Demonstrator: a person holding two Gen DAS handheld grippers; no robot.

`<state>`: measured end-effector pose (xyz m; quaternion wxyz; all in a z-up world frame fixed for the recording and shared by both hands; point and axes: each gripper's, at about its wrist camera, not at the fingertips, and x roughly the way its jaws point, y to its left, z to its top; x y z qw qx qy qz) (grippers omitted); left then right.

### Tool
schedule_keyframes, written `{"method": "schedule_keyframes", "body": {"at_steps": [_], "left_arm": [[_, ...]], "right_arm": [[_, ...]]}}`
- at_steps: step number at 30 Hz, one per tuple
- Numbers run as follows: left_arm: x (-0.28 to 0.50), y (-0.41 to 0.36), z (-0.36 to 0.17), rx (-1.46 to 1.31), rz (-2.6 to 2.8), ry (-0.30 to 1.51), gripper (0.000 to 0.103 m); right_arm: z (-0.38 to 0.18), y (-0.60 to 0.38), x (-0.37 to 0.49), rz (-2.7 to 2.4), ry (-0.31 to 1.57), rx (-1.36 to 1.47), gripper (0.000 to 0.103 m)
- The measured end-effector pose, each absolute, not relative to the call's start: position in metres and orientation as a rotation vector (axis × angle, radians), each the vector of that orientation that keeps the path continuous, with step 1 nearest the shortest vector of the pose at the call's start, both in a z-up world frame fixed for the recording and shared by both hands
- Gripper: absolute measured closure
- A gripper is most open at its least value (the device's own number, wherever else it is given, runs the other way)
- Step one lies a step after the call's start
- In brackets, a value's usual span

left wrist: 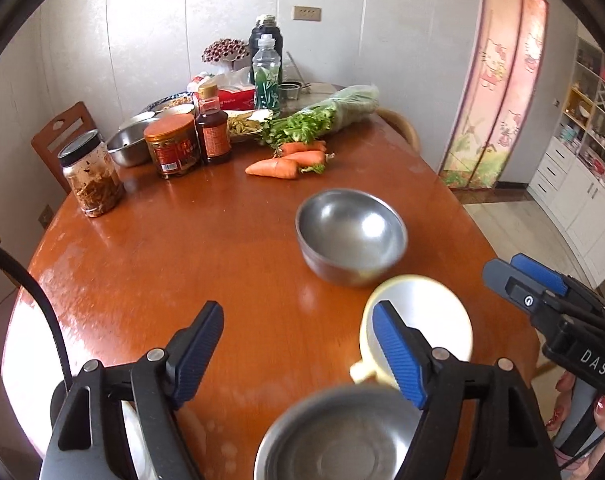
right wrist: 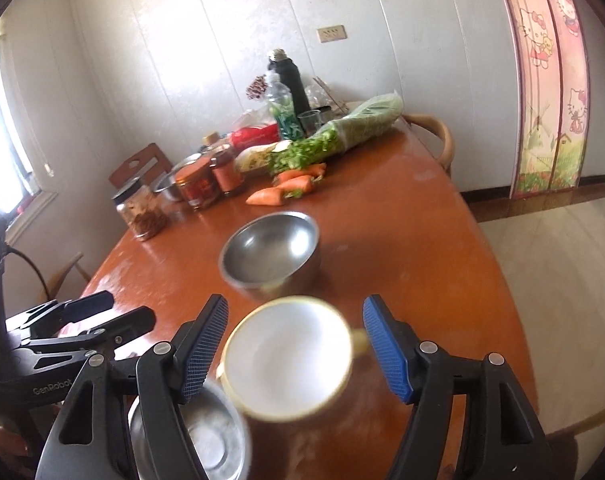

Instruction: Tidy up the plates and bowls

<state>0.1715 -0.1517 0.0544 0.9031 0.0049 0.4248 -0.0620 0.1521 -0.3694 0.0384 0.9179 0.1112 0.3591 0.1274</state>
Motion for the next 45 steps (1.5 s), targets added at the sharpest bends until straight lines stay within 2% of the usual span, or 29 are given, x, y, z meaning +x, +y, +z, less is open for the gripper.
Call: {"method": "schedule_keyframes", "body": {"at_steps": [11, 21, 27, 28, 31, 33, 35, 45], "left_arm": [[0.252, -0.158, 0.022, -0.028, -0.037, 0.962, 0.026], [0.289, -0.156, -0.017, -0.072, -0.019, 1.076, 0.026], [0.293, -0.155, -0.029, -0.121, -0.044, 1.105, 0.028], [0.294, -0.155, -0.029, -0.126, -0.049, 1.104, 0.032], [0.295, -0.155, -0.031, -0.176, -0.094, 1.112, 0.051], [0.295, -0.157, -0.030, -0.187, -0.114, 1.113, 0.058], [0.292, -0.162, -0.026, -0.191, -0.147, 1.105, 0.062], [0.262, -0.152, 0.011, -0.190, -0.154, 1.027, 0.063]], "right_arm": [[0.015, -0.372, 0.254, 0.245, 0.849, 0.187, 0.031], [-0.024, -0.358, 0.292, 0.249, 0.939, 0.148, 0.032], [-0.034, -0.349, 0.299, 0.268, 0.959, 0.112, 0.056], [-0.036, -0.347, 0.300, 0.276, 0.964, 0.108, 0.064], [-0.038, -0.344, 0.301, 0.305, 0.961, 0.105, 0.076], [-0.035, -0.339, 0.299, 0.318, 0.947, 0.094, 0.084], [-0.031, -0.333, 0.296, 0.327, 0.932, 0.076, 0.085], [-0.002, -0.323, 0.275, 0.349, 0.888, 0.080, 0.085]]}}
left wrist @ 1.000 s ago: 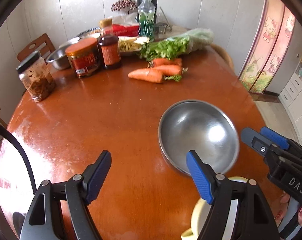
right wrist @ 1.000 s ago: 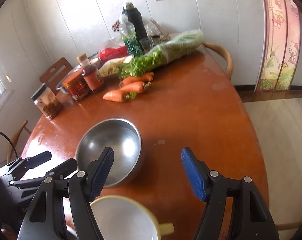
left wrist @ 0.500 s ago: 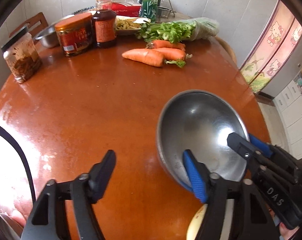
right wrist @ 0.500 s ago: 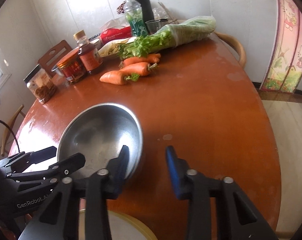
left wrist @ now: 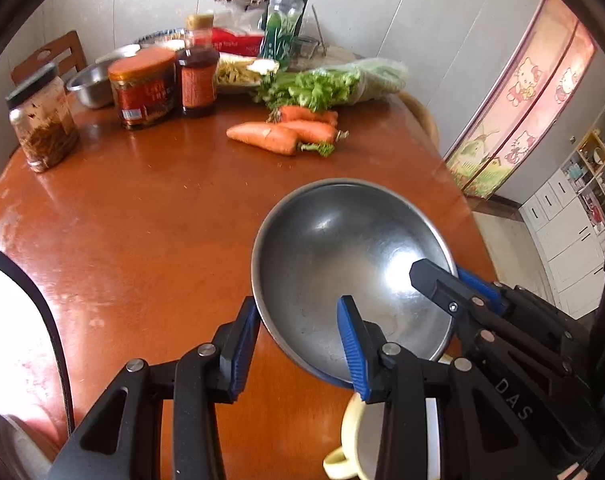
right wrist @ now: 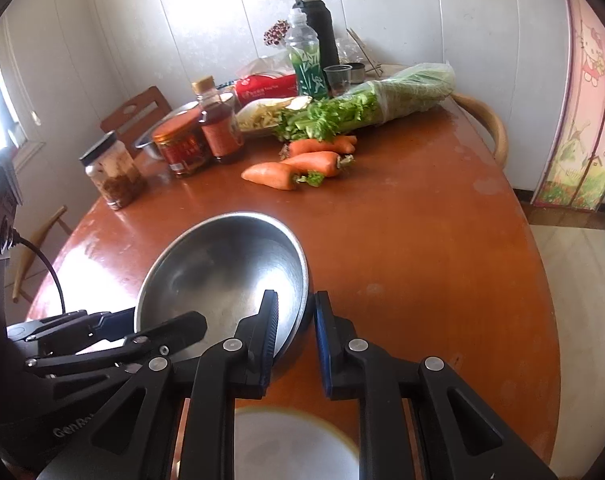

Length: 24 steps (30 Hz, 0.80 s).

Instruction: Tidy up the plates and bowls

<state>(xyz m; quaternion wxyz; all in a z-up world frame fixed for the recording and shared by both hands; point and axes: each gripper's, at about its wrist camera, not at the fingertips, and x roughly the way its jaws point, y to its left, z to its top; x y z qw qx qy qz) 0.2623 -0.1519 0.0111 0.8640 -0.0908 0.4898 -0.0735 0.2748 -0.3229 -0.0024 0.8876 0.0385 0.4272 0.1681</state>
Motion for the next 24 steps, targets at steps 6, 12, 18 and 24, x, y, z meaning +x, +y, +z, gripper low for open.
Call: {"method": "schedule_keyframes", "body": {"at_steps": [6, 12, 18, 24], "left_arm": [[0.226, -0.144, 0.040, -0.187, -0.178, 0.958, 0.063], [0.190, -0.139, 0.057, -0.166, -0.205, 0.911, 0.062], [0.158, -0.137, 0.057, -0.137, -0.227, 0.898, 0.062], [0.129, -0.137, 0.055, -0.107, -0.257, 0.893, 0.062]], "right_arm": [[0.024, -0.319, 0.244, 0.370, 0.829, 0.082, 0.085], [0.043, -0.314, 0.207, 0.375, 0.783, 0.076, 0.085], [0.046, -0.312, 0.172, 0.368, 0.760, 0.079, 0.085], [0.040, -0.315, 0.139, 0.357, 0.759, 0.095, 0.085]]}}
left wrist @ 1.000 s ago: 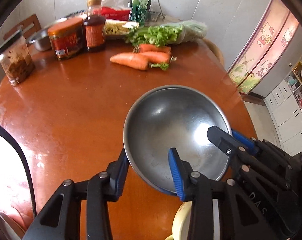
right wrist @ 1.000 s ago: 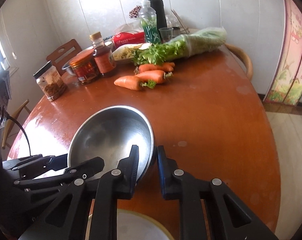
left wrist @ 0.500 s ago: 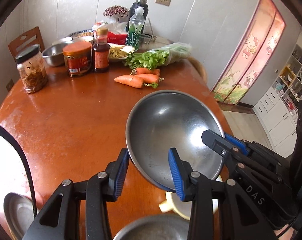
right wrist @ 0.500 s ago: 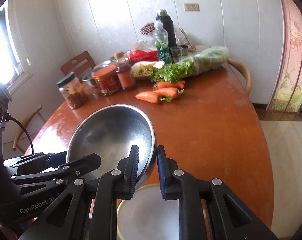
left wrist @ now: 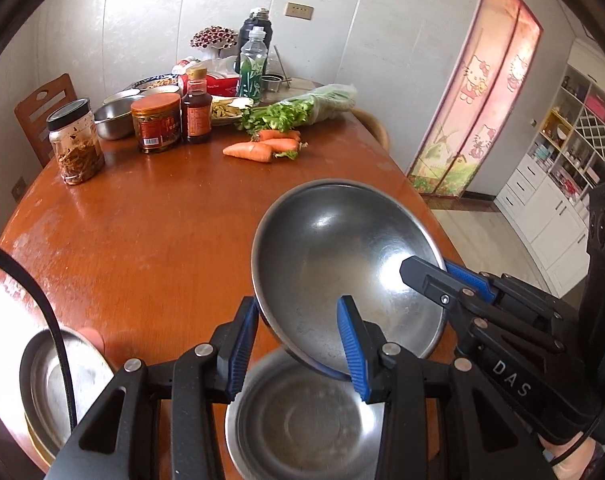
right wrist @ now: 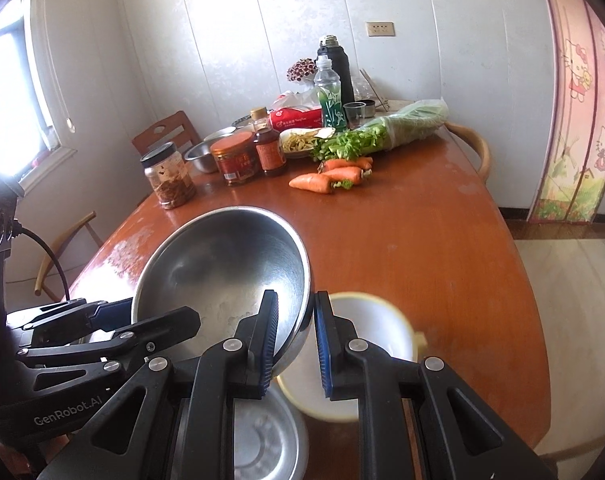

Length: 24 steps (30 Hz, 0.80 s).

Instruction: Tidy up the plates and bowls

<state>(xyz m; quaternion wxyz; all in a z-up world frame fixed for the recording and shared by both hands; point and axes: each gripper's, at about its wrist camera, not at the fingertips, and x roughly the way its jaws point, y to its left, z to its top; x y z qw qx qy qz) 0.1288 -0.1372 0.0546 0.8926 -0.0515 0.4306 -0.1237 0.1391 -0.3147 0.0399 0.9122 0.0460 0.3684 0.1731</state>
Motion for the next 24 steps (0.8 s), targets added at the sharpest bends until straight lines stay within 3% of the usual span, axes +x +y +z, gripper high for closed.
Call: {"method": "schedule_keyframes", "body": {"at_steps": [24], "left_arm": [[0.058, -0.136, 0.012, 0.008, -0.311, 1.016, 0.062]], "right_arm": [[0.002, -0.308, 0.070, 0.388, 0.860, 0.087, 0.083]]}}
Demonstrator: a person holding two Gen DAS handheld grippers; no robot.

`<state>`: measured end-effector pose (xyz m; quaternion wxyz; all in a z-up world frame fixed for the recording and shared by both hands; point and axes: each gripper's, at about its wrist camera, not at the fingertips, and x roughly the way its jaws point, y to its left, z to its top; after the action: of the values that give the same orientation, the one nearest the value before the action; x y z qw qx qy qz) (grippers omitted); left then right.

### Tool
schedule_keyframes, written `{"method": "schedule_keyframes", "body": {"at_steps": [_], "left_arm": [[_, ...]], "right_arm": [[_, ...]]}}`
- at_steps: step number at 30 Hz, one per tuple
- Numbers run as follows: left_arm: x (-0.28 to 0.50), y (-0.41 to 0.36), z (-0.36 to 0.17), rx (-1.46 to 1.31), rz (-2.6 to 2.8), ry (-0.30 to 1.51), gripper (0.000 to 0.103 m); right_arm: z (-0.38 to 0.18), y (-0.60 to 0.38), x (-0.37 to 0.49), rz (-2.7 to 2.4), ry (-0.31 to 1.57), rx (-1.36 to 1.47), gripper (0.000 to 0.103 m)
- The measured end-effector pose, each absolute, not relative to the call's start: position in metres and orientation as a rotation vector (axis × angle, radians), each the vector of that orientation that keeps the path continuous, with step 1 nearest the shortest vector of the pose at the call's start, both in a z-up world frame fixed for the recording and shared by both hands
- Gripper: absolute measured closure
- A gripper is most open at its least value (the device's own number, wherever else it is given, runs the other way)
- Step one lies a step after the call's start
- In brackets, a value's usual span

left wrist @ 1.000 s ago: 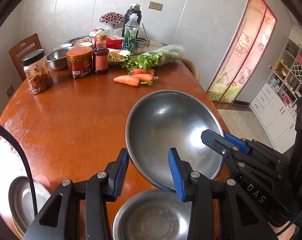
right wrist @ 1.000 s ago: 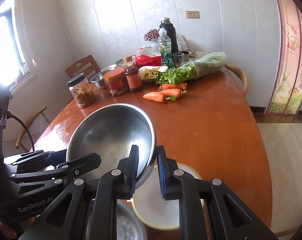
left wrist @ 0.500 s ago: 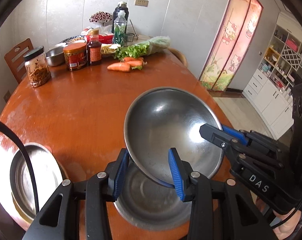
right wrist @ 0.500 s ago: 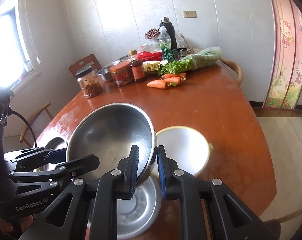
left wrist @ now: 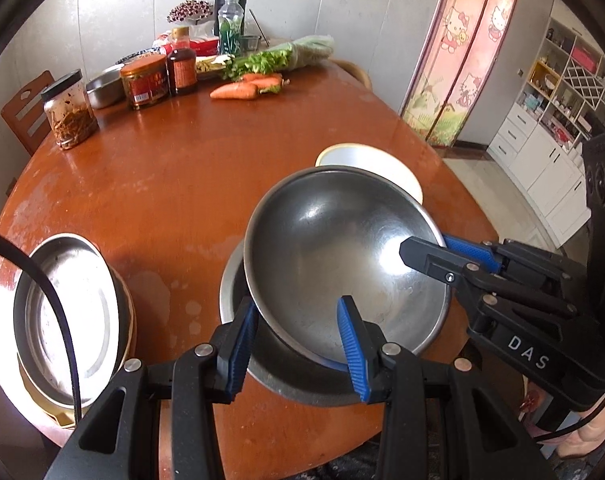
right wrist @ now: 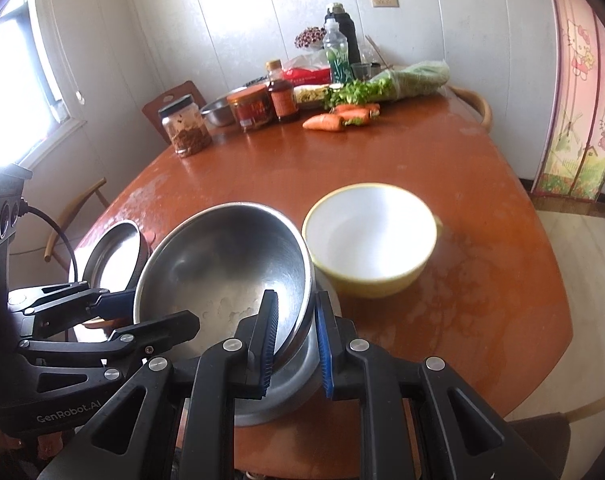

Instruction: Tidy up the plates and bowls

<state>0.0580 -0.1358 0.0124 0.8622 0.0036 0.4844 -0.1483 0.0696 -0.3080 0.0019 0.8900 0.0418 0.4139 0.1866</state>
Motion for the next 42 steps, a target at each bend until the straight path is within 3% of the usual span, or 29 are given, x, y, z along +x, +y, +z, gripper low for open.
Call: {"method": "schedule_keyframes", "body": {"at_steps": [42], "left_arm": [[0.063, -0.143, -0.005, 0.075, -0.297, 1.049, 0.058]], "right_arm": [[-0.015, -0.294, 0.068, 0.379, 0.887, -0.027, 0.077]]}}
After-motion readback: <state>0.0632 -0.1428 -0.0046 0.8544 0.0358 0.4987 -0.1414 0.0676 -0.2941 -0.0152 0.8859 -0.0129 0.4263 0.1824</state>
